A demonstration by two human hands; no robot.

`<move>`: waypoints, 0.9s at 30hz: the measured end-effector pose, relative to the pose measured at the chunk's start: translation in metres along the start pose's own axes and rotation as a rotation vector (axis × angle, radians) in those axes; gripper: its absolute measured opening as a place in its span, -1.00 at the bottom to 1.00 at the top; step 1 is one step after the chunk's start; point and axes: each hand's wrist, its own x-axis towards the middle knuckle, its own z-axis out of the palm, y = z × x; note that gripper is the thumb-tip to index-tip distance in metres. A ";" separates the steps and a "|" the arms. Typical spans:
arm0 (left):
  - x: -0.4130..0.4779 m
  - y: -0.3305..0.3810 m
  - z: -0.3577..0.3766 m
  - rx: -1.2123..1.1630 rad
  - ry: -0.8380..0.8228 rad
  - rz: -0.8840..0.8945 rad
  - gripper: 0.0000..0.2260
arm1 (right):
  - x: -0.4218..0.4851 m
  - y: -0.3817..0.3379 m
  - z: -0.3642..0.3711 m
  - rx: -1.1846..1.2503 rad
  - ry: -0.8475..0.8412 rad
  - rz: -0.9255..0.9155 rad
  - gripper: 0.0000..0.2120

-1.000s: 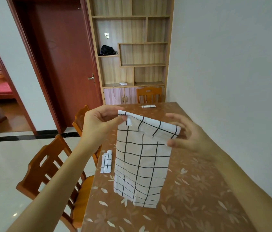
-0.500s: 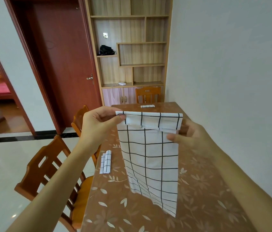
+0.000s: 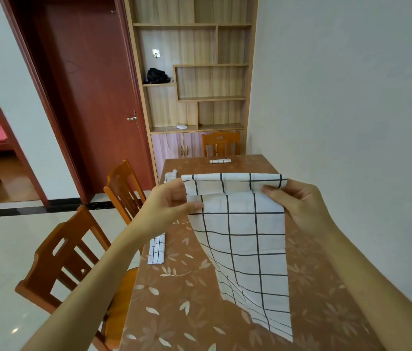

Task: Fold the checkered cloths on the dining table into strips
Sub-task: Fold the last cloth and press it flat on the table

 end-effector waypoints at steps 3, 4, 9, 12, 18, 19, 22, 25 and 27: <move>0.002 0.000 -0.005 -0.106 -0.061 -0.037 -0.67 | -0.002 -0.004 -0.006 -0.061 -0.013 -0.102 -0.76; 0.002 0.000 -0.006 -0.161 -0.076 -0.056 -0.69 | -0.002 -0.005 -0.008 -0.071 -0.023 -0.126 -0.73; 0.000 0.001 0.001 -0.362 0.036 -0.177 -0.61 | 0.002 0.004 -0.015 -0.237 -0.053 -0.197 -0.26; 0.008 0.000 0.004 -0.471 0.123 -0.268 -0.63 | 0.002 0.012 -0.017 -0.294 -0.064 -0.262 -0.21; 0.003 0.001 0.002 -0.320 0.113 -0.120 -0.57 | -0.003 0.011 -0.016 -0.273 -0.105 -0.288 -0.39; 0.000 0.003 0.001 -0.342 0.123 -0.118 -0.56 | -0.004 0.009 -0.017 -0.202 -0.132 -0.249 -0.46; -0.001 0.009 0.002 -0.356 0.122 -0.104 -0.53 | -0.003 0.008 -0.020 0.080 -0.242 -0.002 -0.48; -0.002 0.013 0.005 -0.260 0.159 -0.051 -0.55 | -0.001 0.009 -0.019 -0.034 -0.310 0.158 -0.19; -0.002 0.015 0.008 -0.206 0.177 -0.007 -0.58 | -0.002 0.008 -0.014 -0.205 -0.295 0.117 -0.41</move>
